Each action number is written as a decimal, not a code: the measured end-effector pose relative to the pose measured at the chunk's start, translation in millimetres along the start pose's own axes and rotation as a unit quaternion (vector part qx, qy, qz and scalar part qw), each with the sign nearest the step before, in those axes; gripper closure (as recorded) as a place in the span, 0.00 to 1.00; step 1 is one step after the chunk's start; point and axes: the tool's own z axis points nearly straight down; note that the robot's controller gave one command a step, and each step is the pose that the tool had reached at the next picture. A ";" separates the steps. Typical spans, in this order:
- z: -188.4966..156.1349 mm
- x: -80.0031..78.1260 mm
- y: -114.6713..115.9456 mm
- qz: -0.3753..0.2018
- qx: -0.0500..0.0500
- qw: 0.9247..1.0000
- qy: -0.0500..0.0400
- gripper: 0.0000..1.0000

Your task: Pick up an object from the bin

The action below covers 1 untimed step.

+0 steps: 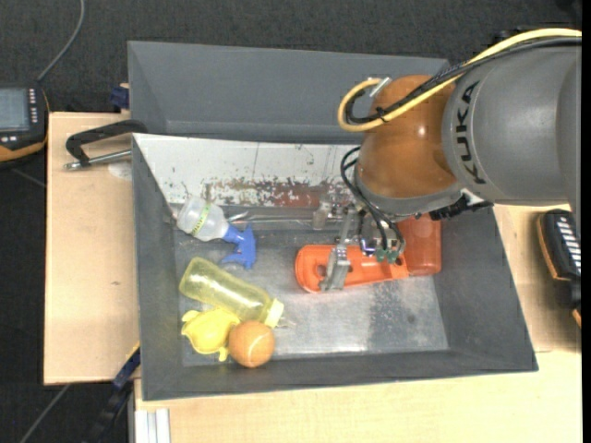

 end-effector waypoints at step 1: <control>6.0 2.7 -13.7 0.028 0.000 1.000 0.004 0.00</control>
Offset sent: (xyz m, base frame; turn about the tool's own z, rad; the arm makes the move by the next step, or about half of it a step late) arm 0.0075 -0.0343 -0.0725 0.0295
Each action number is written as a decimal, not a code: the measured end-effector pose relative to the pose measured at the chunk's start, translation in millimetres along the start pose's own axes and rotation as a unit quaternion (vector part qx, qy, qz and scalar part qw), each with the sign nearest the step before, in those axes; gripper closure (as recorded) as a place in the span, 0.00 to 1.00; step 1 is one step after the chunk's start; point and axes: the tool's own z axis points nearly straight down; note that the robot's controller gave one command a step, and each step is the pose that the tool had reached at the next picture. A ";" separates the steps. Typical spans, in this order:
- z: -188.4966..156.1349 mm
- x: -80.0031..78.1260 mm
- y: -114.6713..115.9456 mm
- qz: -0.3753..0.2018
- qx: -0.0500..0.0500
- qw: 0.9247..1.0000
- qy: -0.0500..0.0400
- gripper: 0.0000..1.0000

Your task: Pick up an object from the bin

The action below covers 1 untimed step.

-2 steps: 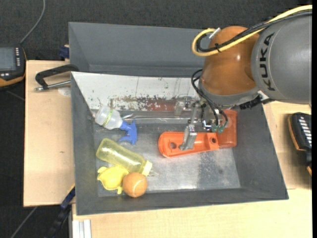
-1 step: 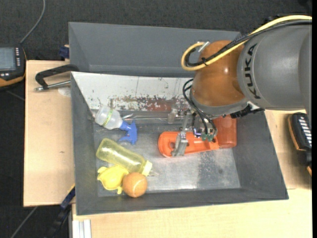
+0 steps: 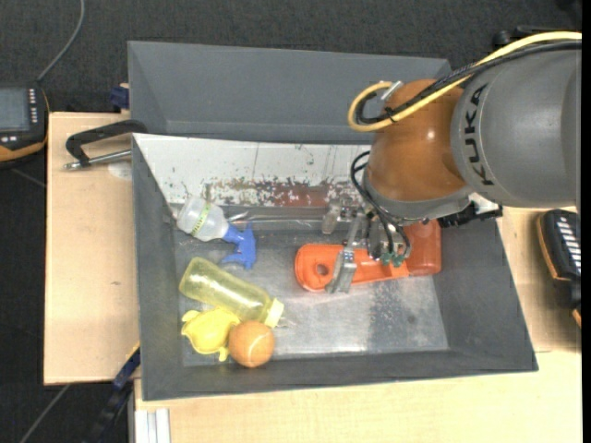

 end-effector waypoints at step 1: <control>39.3 -11.3 -12.1 -0.005 -0.001 1.000 -0.007 0.00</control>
Offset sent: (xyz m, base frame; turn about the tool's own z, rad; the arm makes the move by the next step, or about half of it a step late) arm 0.0164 -0.0269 -0.0624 -0.0035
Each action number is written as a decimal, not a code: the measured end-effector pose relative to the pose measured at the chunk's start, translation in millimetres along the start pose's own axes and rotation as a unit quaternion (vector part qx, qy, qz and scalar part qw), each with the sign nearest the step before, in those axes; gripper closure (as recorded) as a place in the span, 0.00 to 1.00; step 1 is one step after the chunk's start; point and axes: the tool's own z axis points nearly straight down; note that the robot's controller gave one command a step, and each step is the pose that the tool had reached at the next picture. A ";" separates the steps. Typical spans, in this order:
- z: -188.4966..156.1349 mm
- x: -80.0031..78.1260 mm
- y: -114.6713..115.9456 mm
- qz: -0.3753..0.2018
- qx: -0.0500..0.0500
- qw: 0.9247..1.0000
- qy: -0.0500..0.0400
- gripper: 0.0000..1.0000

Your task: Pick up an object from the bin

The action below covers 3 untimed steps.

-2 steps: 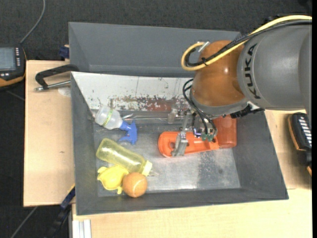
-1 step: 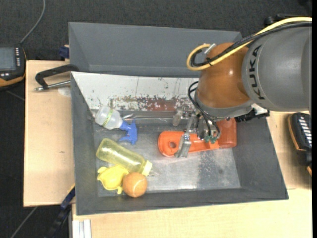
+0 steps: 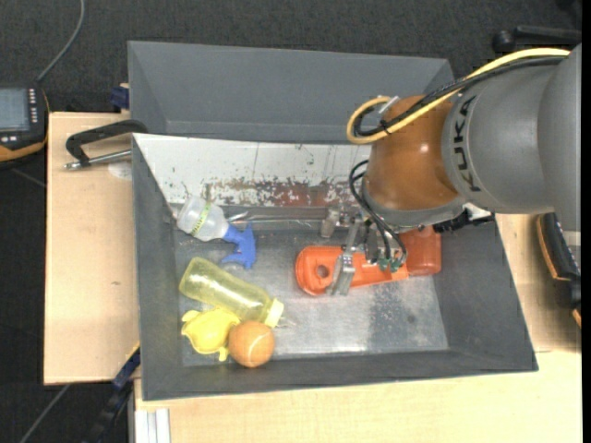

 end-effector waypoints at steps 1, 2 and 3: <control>22.2 -8.5 -12.2 0.003 0.000 1.000 0.005 1.00; 22.2 -8.5 -12.2 0.003 0.000 1.000 0.005 1.00; -13.3 -4.0 -23.3 -0.012 -0.001 1.000 0.004 1.00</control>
Offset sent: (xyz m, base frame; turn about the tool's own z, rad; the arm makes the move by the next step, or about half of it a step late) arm 0.0000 0.0000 0.0000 0.0000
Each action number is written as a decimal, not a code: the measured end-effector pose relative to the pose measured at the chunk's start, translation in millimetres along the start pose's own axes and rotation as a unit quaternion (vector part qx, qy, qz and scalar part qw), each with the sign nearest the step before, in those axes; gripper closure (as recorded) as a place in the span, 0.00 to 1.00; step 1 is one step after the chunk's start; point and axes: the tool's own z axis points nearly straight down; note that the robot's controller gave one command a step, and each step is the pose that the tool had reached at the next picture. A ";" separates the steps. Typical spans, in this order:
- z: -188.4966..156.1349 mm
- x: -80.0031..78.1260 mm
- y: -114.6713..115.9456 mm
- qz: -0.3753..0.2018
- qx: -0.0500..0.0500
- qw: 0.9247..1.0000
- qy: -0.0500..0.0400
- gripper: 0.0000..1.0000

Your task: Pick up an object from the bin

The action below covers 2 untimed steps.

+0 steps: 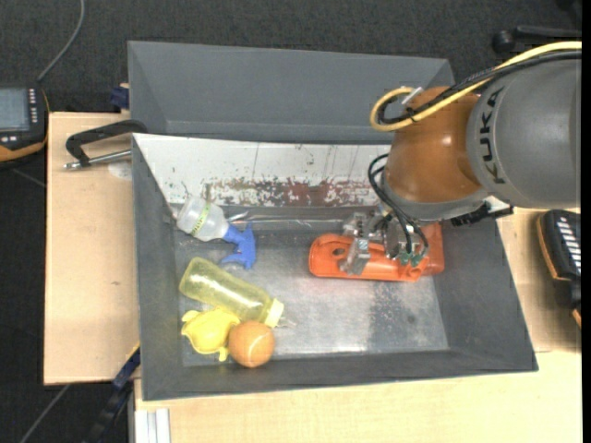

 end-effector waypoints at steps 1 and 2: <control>-11.8 -7.9 -0.4 0.000 0.000 1.000 -0.004 1.00; -53.6 -9.3 -2.0 -0.003 0.000 1.000 0.002 1.00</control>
Offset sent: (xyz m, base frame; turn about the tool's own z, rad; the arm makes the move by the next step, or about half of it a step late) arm 0.0137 -0.0079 0.1308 -0.0126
